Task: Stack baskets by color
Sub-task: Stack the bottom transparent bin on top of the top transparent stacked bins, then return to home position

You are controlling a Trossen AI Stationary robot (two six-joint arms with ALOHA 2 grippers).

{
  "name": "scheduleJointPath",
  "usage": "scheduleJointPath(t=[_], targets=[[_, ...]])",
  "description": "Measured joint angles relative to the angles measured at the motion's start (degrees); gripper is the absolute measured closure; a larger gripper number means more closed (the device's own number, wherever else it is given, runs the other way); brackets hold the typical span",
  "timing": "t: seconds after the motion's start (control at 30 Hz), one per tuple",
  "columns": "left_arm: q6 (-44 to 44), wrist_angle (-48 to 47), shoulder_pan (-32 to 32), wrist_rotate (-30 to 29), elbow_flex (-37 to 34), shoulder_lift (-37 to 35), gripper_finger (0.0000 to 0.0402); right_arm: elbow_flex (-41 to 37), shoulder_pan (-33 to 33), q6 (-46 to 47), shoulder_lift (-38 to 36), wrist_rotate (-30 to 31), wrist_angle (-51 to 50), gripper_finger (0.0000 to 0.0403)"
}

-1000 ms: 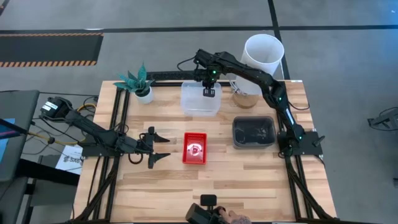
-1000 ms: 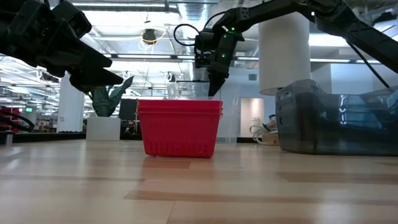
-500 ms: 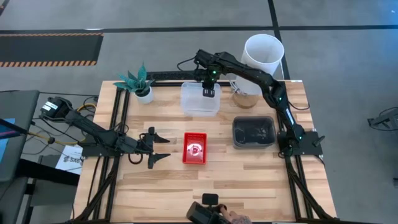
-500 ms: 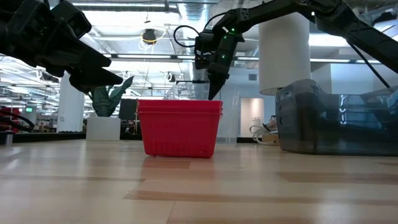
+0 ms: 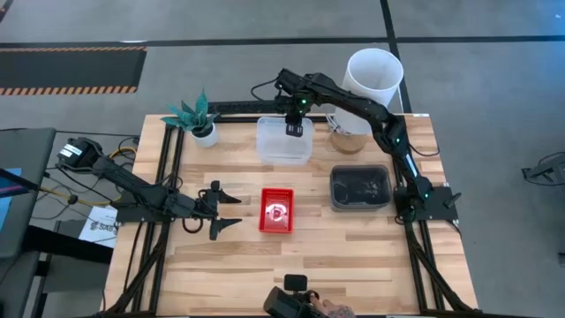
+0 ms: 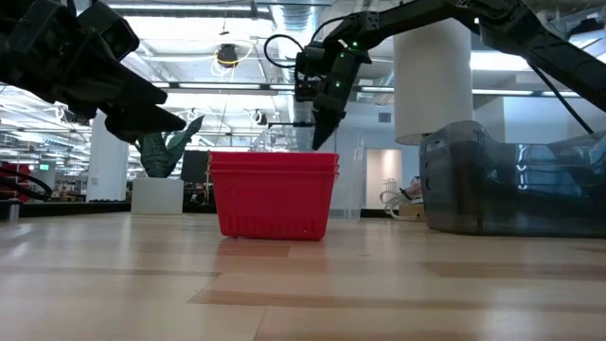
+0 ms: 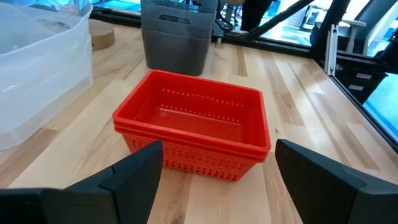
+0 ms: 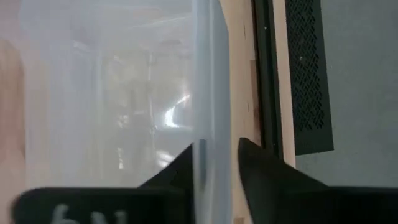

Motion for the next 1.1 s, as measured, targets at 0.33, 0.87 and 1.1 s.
scheduleJointPath(t=[0.33, 0.87, 1.1], targets=[[-0.15, -0.20, 0.00, 0.00, 0.00, 0.00, 0.0104, -0.02, -0.56, 0.28, 0.02, -1.00, -1.20, 0.0381], [-1.03, -0.24, 0.00, -0.02, 0.00, 0.00, 0.0104, -0.87, -0.44, 1.51, 0.09, -2.21, -0.39, 0.0331], [-1.03, -0.26, 0.00, 0.15, 0.00, 0.00, 0.0104, -0.81, -0.44, 2.39, 0.07, -1.95, 2.13, 0.0261]])
